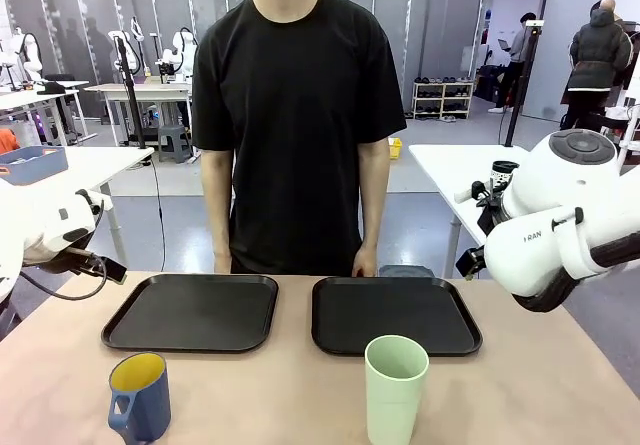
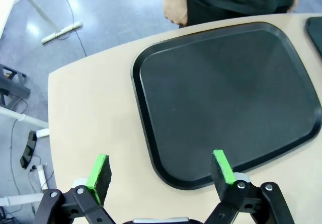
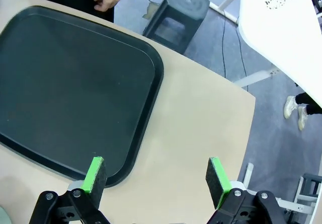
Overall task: Sort and store the cups by type.
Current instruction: Pick up the Reusable plastic cup.
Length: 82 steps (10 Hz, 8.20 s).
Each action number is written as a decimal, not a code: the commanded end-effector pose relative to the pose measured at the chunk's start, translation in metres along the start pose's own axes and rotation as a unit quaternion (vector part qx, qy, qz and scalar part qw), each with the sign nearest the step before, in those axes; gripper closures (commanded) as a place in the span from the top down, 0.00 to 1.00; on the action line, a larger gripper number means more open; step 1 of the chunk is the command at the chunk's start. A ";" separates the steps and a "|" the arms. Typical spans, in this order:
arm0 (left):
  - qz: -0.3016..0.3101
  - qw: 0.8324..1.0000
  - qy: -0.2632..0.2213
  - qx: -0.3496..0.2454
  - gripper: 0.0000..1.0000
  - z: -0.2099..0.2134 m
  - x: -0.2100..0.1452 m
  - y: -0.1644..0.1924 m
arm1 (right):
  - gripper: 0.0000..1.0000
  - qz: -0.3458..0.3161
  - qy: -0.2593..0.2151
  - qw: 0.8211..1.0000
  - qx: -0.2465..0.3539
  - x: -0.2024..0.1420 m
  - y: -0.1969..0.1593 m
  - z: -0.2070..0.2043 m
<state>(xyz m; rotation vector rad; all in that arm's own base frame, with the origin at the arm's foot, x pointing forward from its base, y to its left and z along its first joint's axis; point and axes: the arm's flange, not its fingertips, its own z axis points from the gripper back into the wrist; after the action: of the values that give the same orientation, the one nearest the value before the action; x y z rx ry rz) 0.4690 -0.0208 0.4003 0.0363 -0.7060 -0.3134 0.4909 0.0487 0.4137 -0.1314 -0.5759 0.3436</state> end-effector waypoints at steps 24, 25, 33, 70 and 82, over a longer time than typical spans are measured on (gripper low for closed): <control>0.001 1.000 0.001 0.000 1.00 -0.001 0.000 -0.002 | 1.00 0.002 0.001 1.000 0.000 -0.001 0.000 -0.001; 0.001 1.000 0.001 0.000 1.00 -0.001 0.000 -0.002 | 1.00 0.002 0.001 1.000 0.000 -0.001 0.000 -0.001; 0.001 1.000 0.001 0.000 1.00 -0.001 0.000 -0.002 | 1.00 0.438 -0.019 0.895 0.087 0.005 -0.011 0.055; 0.001 1.000 0.001 0.000 1.00 -0.001 0.000 -0.002 | 1.00 0.325 -0.329 0.691 0.556 -0.163 0.036 -0.074; 0.001 1.000 0.001 0.000 1.00 -0.001 0.000 -0.002 | 1.00 0.309 -0.325 0.680 0.580 -0.171 0.063 -0.085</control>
<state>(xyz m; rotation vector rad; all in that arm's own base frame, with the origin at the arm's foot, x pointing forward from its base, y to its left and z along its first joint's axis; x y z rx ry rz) 0.4682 -0.0212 0.3982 0.0354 -0.7016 -0.3139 0.3844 0.0357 0.2462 1.1053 -0.8822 1.4112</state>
